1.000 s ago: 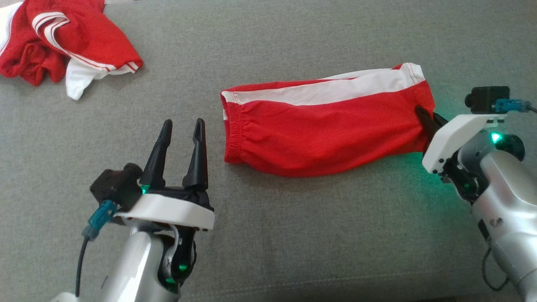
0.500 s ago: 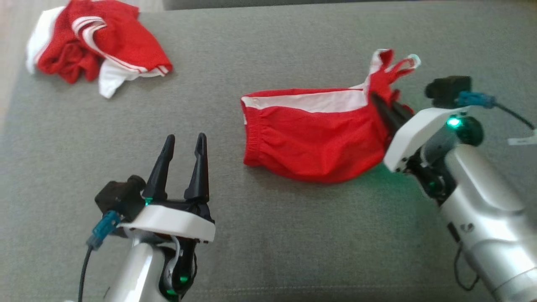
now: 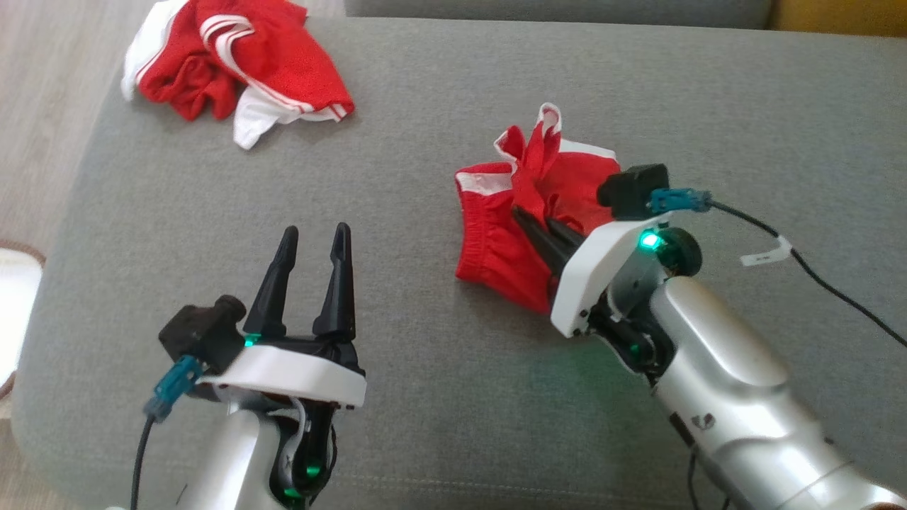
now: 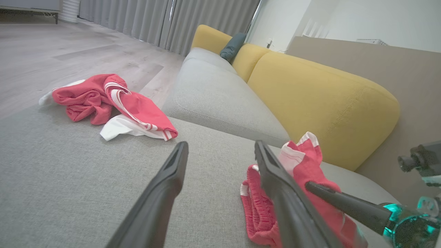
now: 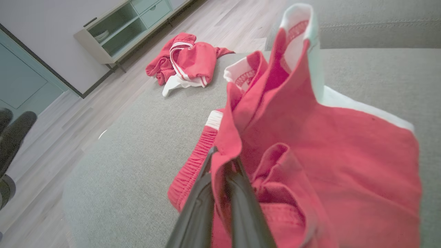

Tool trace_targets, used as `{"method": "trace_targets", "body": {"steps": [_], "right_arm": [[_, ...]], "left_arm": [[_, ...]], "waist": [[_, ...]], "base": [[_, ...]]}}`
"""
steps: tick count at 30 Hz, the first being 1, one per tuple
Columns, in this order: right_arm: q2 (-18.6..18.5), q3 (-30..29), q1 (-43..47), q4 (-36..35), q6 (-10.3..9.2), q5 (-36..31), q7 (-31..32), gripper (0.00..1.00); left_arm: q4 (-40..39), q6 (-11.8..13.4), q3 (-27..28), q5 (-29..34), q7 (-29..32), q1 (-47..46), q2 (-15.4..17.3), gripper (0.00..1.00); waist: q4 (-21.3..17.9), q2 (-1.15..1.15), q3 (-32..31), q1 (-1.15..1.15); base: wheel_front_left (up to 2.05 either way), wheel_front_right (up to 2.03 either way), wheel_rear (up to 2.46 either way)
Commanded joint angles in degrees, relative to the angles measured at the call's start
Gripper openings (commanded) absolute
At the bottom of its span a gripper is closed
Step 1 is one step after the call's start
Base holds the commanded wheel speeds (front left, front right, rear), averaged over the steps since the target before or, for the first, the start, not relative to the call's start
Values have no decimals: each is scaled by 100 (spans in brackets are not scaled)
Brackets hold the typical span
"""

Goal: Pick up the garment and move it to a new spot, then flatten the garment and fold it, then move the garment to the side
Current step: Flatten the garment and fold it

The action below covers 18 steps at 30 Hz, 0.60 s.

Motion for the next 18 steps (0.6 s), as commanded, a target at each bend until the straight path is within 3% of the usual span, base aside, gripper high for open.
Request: {"method": "trace_targets", "body": {"steps": [1, 10, 11, 12, 13, 14, 18], "right_arm": [[178, 69, -73, -100, 37, -53, -4, 0], [370, 310, -213, 381, 37, -21, -102, 2], [381, 367, -223, 391, 37, 14, -135, 20], [388, 420, -232, 386, 37, 60, -175, 47], [394, 472, -240, 371, 37, 108, -212, 87], [398, 525, -249, 350, 37, 147, -243, 100], [403, 683, -270, 198, 37, 274, -398, 100]], "left_arm": [[-206, 43, 136, -37, -69, -100, 39, 100], [-213, 82, 103, -91, -69, -121, 39, 100], [-216, 86, 103, -94, -69, -122, 39, 100], [-218, 90, 105, -95, -69, -120, 39, 100], [-220, 94, 110, -95, -69, -118, 39, 100], [-221, 97, 116, -93, -69, -114, 39, 100], [-230, 113, 131, -90, -69, -96, 39, 100]], "waist": [[80, 0, 34, 0], [176, 0, 65, 0], [174, 0, 64, 0], [167, 0, 61, 0], [157, 0, 55, 0], [143, 0, 48, 0], [53, 0, 11, 0]], "base": [[0, 0, 0], [0, 0, 0], [0, 0, 0], [0, 0, 0], [0, 0, 0], [0, 0, 0], [0, 0, 0]]}}
